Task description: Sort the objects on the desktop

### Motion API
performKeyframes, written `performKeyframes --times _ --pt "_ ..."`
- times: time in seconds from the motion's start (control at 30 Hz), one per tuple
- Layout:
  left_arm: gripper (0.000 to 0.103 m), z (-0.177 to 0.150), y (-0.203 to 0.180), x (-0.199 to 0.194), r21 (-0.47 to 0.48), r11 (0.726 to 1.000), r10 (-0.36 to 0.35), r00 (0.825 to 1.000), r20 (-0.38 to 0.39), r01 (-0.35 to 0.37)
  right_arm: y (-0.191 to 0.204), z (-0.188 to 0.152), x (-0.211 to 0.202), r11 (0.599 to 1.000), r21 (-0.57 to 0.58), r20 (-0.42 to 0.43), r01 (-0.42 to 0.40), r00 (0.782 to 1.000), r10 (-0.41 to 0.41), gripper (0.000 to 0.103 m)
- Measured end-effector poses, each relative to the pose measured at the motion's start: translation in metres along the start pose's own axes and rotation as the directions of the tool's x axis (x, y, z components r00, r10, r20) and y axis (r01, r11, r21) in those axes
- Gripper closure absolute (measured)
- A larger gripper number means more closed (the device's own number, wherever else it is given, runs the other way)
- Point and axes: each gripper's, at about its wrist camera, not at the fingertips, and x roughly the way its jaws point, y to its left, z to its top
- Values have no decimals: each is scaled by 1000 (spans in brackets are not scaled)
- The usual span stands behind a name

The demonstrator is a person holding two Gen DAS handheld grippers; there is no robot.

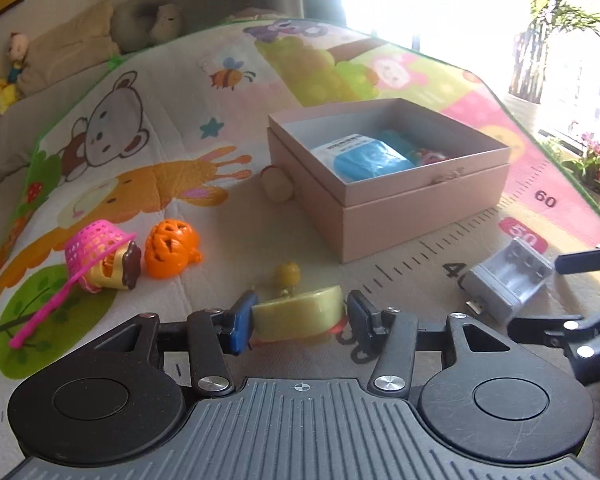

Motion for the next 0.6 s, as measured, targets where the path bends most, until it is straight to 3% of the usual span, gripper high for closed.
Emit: performKeyframes --times 0.2,0.27,0.37,0.53,0.6 --pt "56 -3 -11 -62 67 990 -132 987 89 127 2 -1 0 1000 -11 -4 11 1000 -11 0" --pt "53 -9 -18 -60 88 992 -103 991 88 95 2 -1 -1 1000 -10 -3 12 1000 -12 0" --pt "48 -21 -14 -44 54 999 -2 1000 27 0 1 -1 -2 1000 3 2 28 1000 -28 0" --pt "21 -32 16 -42 -56 991 119 993 -23 -120 -3 0 -2 999 27 6 27 1000 -28 0" --pt "20 -33 25 -47 -78 989 125 992 -27 -127 -3 0 -2 999 27 6 29 1000 -29 0"
